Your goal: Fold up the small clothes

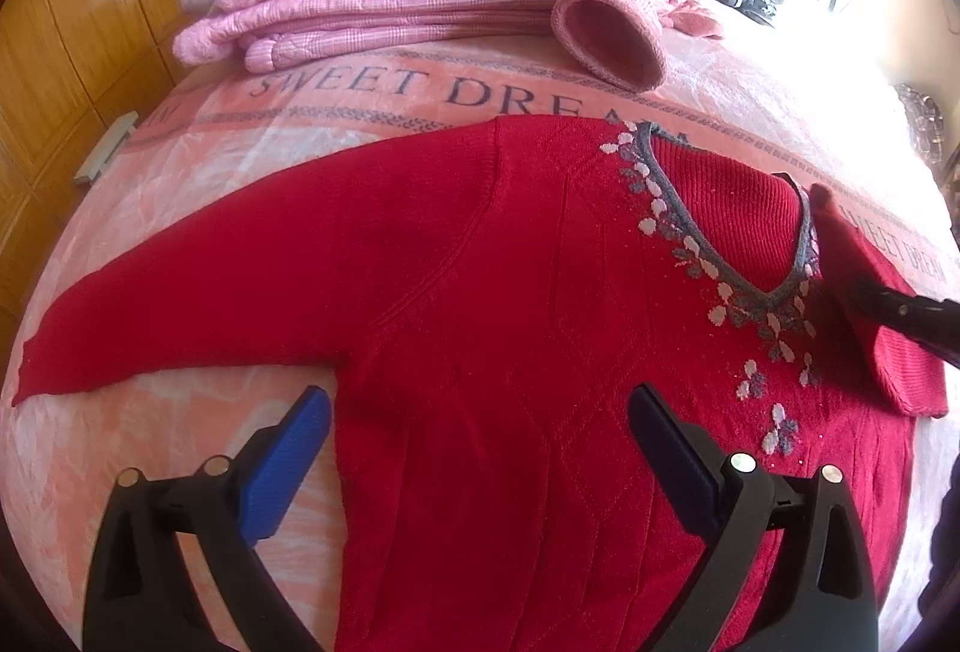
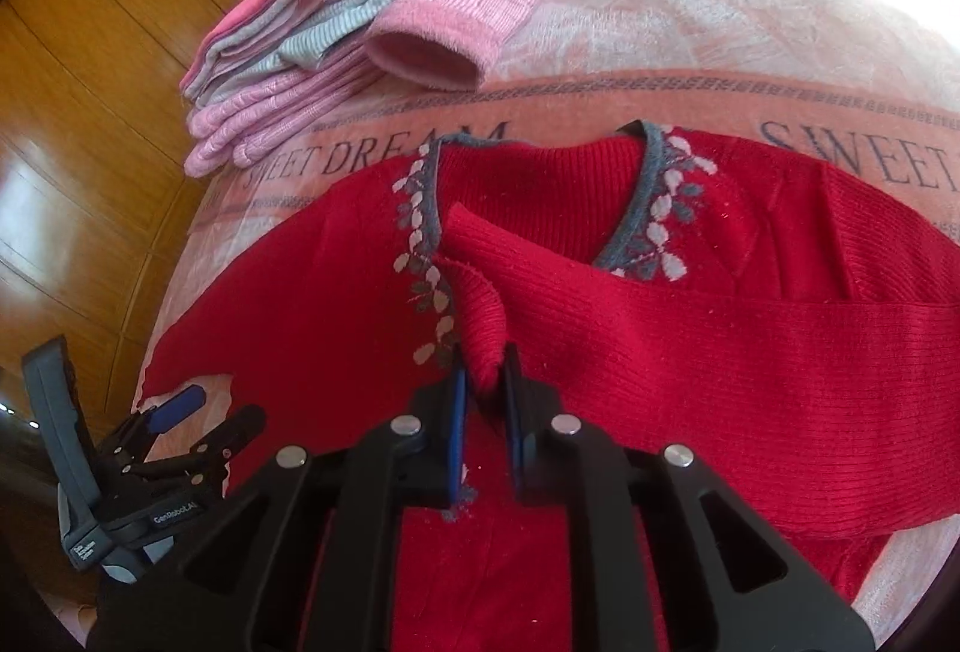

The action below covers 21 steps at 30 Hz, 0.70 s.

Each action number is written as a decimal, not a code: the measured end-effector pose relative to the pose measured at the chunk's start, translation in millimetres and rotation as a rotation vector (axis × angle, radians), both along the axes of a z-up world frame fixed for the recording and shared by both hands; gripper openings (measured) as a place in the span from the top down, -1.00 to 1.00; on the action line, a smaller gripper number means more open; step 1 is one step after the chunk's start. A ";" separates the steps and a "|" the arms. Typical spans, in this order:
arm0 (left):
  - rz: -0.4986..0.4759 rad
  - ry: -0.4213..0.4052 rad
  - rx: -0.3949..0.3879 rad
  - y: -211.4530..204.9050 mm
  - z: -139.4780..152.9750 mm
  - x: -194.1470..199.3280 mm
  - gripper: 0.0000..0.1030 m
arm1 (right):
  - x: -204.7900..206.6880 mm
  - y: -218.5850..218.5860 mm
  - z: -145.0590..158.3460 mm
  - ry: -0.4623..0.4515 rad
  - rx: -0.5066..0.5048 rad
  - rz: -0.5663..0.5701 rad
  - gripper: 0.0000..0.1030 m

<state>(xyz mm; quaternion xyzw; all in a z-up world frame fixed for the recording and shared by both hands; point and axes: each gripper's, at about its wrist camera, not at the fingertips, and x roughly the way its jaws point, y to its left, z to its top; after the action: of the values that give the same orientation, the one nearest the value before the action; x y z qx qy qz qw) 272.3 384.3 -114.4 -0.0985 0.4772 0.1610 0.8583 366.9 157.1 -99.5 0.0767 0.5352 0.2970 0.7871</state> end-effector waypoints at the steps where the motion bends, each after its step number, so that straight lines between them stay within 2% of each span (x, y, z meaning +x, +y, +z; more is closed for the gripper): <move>1: -0.007 -0.003 -0.006 -2.2 0.3 1.2 -0.93 | -0.2 1.9 -5.1 0.032 0.020 0.020 0.59; 5: -0.045 -0.011 -0.043 -18.7 0.0 8.9 -0.93 | -2.3 -14.6 -2.5 0.070 0.106 0.019 0.45; 10: -0.100 -0.018 -0.106 -54.8 -5.7 29.4 -0.93 | 1.6 -73.6 20.2 -0.008 0.070 -0.081 0.45; 16: -0.130 -0.010 -0.144 -102.5 -19.6 63.5 -0.93 | 3.8 -150.4 15.4 -0.008 0.081 -0.198 0.45; 21: -0.113 0.021 -0.168 -129.4 -34.7 82.4 -0.93 | -2.6 -194.0 7.3 -0.008 0.073 -0.242 0.45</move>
<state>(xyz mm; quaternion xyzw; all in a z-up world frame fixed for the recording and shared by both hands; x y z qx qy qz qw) 354.7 254.9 -149.1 -0.1416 0.5030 0.0729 0.8495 364.2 -36.9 -92.2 0.1680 0.5078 0.2194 0.8160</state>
